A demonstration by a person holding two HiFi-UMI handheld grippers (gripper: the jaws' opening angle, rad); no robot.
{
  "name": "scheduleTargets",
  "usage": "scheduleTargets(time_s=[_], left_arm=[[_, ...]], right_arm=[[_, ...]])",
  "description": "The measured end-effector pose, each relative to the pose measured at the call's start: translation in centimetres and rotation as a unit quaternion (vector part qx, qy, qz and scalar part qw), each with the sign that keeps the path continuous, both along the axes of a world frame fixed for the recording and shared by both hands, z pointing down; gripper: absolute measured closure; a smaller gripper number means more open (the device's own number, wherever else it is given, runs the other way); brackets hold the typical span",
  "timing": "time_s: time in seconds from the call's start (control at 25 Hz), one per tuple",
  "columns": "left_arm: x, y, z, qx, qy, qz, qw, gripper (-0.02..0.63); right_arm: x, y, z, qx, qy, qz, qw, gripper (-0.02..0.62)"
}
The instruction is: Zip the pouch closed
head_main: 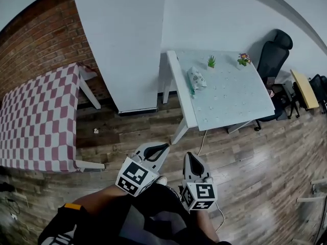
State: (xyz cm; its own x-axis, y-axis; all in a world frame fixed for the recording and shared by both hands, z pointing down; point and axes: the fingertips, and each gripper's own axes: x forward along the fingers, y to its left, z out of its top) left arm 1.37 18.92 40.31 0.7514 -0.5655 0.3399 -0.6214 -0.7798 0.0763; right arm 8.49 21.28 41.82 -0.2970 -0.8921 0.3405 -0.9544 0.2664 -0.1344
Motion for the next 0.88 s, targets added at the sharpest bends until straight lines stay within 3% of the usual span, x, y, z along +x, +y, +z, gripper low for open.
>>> scheduleTargets(time_s=[0.48, 0.88], left_arm=[[4.0, -3.1, 1.8, -0.019, -0.017, -0.009, 0.9996, 0.592], [7.0, -12.3, 2.9, -0.032, 0.003, 0.036, 0.9989, 0.592]], right_arm=[[4.9, -3.8, 2.4, -0.022, 0.006, -0.007, 1.0, 0.58], [7.0, -11.0, 3.7, -0.056, 0.036, 0.029, 0.997, 0.58]])
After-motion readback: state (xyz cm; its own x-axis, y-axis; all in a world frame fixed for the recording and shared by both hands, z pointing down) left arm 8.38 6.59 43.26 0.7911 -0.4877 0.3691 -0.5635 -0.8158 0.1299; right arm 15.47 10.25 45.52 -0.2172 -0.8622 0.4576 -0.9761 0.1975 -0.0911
